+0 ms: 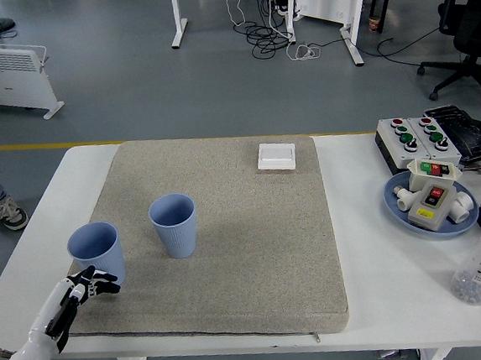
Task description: Push cup pick cup insert cup
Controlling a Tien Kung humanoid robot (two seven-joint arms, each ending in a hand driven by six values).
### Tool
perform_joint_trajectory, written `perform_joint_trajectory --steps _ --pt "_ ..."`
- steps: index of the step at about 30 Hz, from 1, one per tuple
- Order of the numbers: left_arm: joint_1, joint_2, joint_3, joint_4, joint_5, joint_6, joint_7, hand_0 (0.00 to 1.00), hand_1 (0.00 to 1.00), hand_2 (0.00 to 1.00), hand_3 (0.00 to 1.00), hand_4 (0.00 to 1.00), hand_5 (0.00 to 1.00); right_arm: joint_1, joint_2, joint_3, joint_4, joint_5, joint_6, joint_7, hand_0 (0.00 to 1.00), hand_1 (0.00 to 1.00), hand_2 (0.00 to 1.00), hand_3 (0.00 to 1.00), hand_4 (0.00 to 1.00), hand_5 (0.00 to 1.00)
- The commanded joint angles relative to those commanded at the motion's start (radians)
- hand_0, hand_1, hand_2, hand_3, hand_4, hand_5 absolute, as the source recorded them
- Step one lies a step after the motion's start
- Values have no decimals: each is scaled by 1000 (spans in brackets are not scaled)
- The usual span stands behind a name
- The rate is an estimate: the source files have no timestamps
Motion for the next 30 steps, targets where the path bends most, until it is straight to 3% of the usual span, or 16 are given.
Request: perform_joint_trajectory --steps 20,30 --pt "-114 31 69 72 33 0 6 713 550 517 520 556 998 0 3 -4 0 4 -1 0 724 647 650 578 127 475" --pt "-201 50 118 129 21 -1 9 719 551 519 520 556 998 -2 5 -7 0 6 -1 0 725 647 649 578 127 475"
